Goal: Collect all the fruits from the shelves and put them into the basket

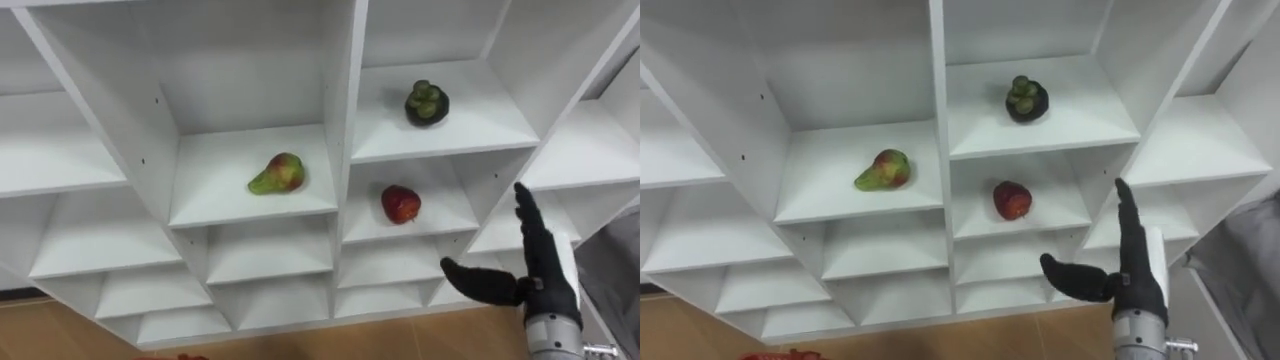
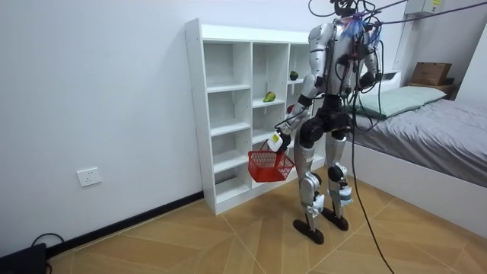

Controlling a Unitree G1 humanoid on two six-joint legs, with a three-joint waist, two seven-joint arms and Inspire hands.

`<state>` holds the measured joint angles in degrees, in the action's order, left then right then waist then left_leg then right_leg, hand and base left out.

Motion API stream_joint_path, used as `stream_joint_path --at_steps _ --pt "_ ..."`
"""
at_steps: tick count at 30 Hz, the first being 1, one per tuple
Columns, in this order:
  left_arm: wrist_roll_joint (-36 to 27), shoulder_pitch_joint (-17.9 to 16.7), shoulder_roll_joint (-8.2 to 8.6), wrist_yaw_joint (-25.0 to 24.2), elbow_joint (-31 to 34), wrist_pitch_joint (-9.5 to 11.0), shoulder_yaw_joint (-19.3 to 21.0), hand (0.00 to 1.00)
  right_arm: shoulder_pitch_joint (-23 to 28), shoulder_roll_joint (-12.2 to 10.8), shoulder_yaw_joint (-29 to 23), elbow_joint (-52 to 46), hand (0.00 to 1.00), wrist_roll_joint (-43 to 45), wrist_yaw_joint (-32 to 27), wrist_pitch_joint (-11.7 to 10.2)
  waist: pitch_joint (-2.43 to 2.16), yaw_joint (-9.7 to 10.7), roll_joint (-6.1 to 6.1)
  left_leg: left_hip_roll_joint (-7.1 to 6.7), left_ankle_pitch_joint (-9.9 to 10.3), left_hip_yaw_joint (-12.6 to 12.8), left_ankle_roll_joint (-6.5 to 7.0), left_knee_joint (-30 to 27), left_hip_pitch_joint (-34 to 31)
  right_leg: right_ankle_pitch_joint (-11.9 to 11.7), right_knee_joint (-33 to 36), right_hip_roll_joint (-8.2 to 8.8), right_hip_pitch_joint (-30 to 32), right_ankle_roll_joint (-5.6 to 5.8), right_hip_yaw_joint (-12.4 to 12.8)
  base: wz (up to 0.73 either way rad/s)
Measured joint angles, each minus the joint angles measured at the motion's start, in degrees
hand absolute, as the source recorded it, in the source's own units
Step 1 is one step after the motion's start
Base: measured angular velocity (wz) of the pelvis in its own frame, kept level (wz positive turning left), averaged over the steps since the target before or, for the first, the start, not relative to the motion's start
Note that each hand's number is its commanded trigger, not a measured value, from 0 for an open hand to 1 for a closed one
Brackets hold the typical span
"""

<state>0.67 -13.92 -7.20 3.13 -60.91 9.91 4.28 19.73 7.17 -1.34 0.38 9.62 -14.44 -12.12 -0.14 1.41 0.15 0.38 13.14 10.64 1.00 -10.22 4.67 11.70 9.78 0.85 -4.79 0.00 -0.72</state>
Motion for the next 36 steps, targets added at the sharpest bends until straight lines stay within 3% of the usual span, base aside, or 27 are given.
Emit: stream_joint_path --at_steps 5,13,27,36 --pt "-0.10 0.35 0.09 0.07 -2.15 0.59 0.00 1.00 -0.23 -0.04 -0.03 -7.54 0.00 0.39 -1.93 -1.72 -0.17 -0.08 0.10 0.07 0.00 0.13 0.00 0.18 0.11 -0.05 0.13 -0.17 0.10 -0.01 0.52 -0.03" --pt "-0.11 0.20 0.05 -0.82 -4.02 0.34 -0.12 1.00 -0.59 -0.02 0.21 -12.98 0.00 0.46 -3.34 -1.71 -0.15 -0.37 0.00 0.08 0.00 0.28 0.00 0.21 0.03 -0.07 0.13 -0.20 0.20 -0.01 0.51 0.00" --pt "-1.25 3.17 -0.34 -1.79 -5.62 0.04 -3.45 1.00 -5.84 0.63 4.34 -13.07 0.00 2.76 -6.07 -1.71 0.20 -1.93 -0.82 0.10 -0.02 -0.01 -0.02 0.25 -0.06 -0.07 0.09 -0.20 0.13 -0.01 0.12 0.00" --pt "-1.27 3.30 -0.84 -2.69 -5.42 -0.82 -3.39 1.00 -9.28 2.16 4.60 -13.07 0.00 5.23 -8.34 -1.70 0.08 -2.02 -1.44 0.07 -0.03 -0.11 -0.03 0.44 -0.02 -0.07 -0.13 -0.10 0.15 -0.01 -1.01 0.00"
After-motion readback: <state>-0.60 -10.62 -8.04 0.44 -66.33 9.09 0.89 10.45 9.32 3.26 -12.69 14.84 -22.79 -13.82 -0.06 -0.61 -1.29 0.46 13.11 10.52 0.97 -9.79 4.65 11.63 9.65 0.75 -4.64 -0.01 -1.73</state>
